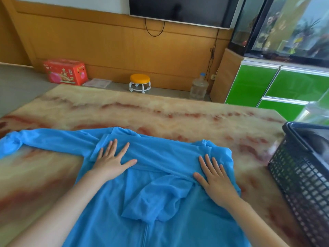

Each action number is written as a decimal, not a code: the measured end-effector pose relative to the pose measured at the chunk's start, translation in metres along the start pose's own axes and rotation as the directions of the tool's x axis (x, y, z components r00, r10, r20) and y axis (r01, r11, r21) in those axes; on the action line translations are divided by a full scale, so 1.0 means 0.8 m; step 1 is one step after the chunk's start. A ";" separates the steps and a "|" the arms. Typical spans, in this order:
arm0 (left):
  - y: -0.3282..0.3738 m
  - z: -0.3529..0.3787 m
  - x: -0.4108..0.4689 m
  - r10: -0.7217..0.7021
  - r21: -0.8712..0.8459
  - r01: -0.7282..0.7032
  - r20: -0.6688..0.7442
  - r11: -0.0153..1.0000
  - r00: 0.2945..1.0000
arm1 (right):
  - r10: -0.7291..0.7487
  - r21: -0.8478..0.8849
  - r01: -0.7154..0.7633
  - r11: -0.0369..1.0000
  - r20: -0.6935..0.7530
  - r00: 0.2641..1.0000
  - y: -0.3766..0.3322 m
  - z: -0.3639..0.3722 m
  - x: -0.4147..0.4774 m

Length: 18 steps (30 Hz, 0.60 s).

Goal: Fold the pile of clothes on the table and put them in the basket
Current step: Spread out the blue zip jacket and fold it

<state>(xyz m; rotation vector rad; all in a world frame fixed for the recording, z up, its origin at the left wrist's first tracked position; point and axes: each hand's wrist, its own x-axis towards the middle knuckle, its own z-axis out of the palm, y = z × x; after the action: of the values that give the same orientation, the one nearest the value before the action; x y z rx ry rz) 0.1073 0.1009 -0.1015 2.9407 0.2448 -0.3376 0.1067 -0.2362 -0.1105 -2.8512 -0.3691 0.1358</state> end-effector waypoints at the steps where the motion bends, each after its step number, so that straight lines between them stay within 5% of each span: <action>1: -0.005 -0.001 -0.001 0.009 -0.004 -0.009 0.021 1.000 1.000 | -0.007 0.016 0.007 1.000 0.001 1.000 0.000 0.000 0.000; 5: -0.014 0.002 -0.007 0.016 -0.067 -0.015 0.010 0.998 1.000 | -0.013 -0.068 0.012 0.998 -0.013 1.000 0.012 0.000 -0.009; 10: 0.013 0.004 -0.018 0.073 -0.045 -0.082 -0.170 0.996 0.983 | 0.017 -0.064 -0.018 0.998 -0.014 1.000 0.017 -0.010 -0.010; 14: 0.051 0.018 -0.066 0.273 -0.174 -0.415 -0.522 0.893 0.808 | -0.118 0.120 0.125 0.985 -0.065 0.991 -0.017 -0.018 -0.026; 18: 0.074 0.046 -0.127 0.285 -0.383 -0.443 -0.402 0.811 0.870 | -0.336 0.209 0.345 0.915 -0.080 0.939 -0.078 -0.015 -0.052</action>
<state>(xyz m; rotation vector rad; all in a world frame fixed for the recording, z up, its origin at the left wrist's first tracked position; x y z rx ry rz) 0.0127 0.0221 -0.1040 2.4623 -0.1926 0.2442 0.0531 -0.1918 -0.0797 -2.5210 -0.7831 0.0442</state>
